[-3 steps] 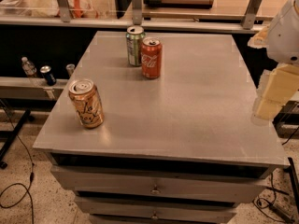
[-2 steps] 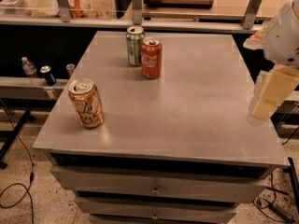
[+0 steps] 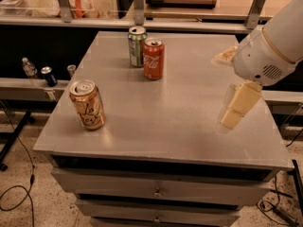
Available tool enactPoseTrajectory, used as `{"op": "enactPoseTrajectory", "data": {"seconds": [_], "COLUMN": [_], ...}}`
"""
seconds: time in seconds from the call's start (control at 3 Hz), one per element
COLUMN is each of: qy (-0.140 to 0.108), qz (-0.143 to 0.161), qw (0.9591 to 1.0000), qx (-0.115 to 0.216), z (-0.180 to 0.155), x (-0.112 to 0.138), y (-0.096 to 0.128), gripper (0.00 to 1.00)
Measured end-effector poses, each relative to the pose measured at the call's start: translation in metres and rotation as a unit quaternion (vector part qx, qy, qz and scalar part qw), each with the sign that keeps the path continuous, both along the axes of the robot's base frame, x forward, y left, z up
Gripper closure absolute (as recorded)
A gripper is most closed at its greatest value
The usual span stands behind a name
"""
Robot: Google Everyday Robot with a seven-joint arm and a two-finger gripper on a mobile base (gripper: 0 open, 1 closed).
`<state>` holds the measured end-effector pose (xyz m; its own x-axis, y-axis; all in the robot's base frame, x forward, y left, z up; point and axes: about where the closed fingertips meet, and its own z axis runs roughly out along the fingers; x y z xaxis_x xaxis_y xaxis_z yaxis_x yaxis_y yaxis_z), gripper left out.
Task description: Knock orange can over
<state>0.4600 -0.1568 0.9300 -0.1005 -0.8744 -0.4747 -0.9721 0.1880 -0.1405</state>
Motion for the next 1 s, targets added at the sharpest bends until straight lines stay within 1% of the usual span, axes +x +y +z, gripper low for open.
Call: {"op": "enactPoseTrajectory", "data": {"seconds": [0.33,0.67,1.0], "qy": [0.004,0.005,0.005], "qz": [0.032,0.037,0.037], "qw": [0.9961,0.9945,0.9947], "qx": [0.082,0.098,0.096], "z": [-0.0144,-0.0112,-0.0114], "x": [0.0103,0.0094,0.0094], "y": [0.0347,0.0431,0.0428], "gripper": [0.0,0.0,0.0]}}
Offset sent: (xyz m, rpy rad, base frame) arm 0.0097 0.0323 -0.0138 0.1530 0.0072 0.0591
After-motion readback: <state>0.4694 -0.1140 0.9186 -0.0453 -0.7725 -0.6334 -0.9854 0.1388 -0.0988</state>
